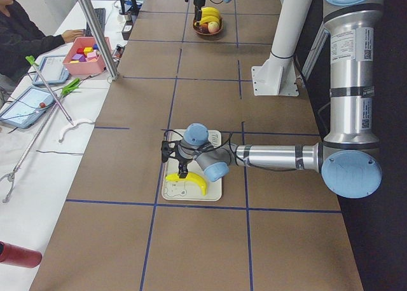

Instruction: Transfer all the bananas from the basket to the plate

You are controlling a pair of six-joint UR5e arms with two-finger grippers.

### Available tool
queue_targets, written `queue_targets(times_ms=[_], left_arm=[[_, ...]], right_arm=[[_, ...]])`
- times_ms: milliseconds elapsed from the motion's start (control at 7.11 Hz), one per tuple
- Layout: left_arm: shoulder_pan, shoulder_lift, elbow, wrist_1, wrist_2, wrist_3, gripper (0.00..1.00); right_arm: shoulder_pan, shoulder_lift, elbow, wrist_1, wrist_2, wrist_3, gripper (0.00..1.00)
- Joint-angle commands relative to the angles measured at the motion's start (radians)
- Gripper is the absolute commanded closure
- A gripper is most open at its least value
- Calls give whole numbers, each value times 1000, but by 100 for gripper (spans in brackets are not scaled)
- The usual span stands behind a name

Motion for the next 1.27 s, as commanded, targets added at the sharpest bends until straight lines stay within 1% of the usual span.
queue_targets(times_ms=[0, 141, 422, 563, 703, 844, 985, 1125], left_arm=[[1, -7, -20, 14, 0, -40, 1], [1, -7, -22, 14, 0, -40, 1], [9, -7, -28, 13, 0, -43, 1], [22, -7, -29, 13, 1, -44, 1], [32, -8, -29, 13, 3, -44, 1], [39, -8, -28, 13, 6, -44, 1], [39, -8, -28, 13, 6, -43, 1], [39, -10, -28, 13, 6, -43, 1]], right_arm=[[108, -136, 33, 33, 56, -115, 0], [150, -190, 79, 8, 58, -117, 0], [161, -283, 81, -1, 44, -192, 1], [160, -301, 74, -3, 42, -188, 1], [158, -301, 58, -3, 45, -186, 7], [155, -292, 37, -3, 46, -184, 20], [152, -290, 25, -3, 53, -184, 28], [149, -292, 21, -4, 56, -187, 31]])
